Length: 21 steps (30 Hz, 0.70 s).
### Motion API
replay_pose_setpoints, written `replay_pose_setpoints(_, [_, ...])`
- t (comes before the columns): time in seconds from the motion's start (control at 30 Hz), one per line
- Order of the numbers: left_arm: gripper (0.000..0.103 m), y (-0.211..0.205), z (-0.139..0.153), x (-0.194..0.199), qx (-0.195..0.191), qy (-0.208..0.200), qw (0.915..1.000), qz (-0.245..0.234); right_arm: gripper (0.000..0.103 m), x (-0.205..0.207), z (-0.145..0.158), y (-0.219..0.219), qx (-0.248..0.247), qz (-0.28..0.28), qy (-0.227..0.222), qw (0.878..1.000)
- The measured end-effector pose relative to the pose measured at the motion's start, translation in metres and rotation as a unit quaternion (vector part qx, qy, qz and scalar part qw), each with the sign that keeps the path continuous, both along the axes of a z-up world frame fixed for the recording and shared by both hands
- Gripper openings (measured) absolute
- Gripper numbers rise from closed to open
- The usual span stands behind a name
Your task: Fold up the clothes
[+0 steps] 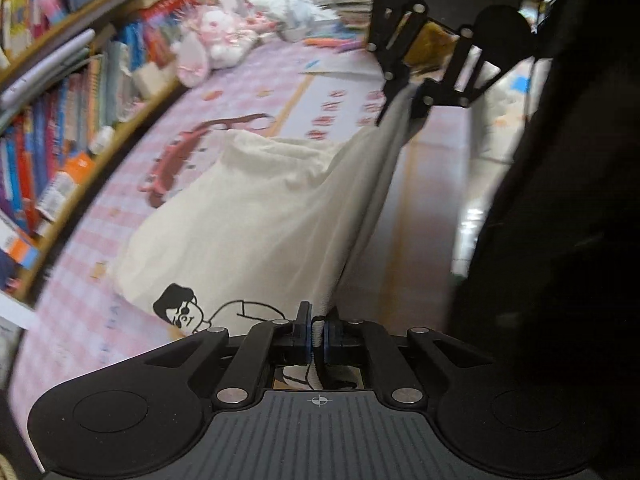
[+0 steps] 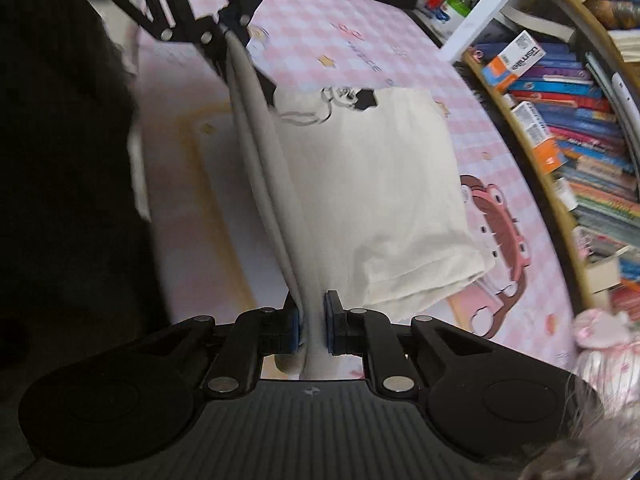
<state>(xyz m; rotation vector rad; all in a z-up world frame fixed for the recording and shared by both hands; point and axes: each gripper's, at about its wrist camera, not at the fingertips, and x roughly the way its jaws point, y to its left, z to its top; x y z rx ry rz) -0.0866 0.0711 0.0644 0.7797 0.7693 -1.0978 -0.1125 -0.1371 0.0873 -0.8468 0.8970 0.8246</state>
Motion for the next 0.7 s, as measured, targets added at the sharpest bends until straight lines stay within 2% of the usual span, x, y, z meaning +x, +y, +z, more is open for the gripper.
replay_pose_setpoints(0.13, [0.004,0.007,0.021,0.002,-0.018,0.016,0.9997,0.004,0.011,-0.004,0.036,-0.002,0.029,-0.006,0.019,0.999])
replay_pose_setpoints(0.3, [0.004,0.004,0.039,0.029,-0.043,-0.013,0.9980,0.043,0.010,0.011,0.063,-0.006,0.059,-0.028,-0.001,0.998])
replay_pose_setpoints(0.5, [0.005,-0.005,0.044,0.065,-0.063,-0.043,0.9955,0.056,0.009,0.048,0.072,-0.020,0.085,-0.067,-0.021,0.994])
replay_pose_setpoints(0.7, [0.011,-0.005,0.030,0.105,-0.081,-0.017,0.9924,0.091,0.009,0.086,0.067,-0.030,0.113,-0.108,-0.007,0.988])
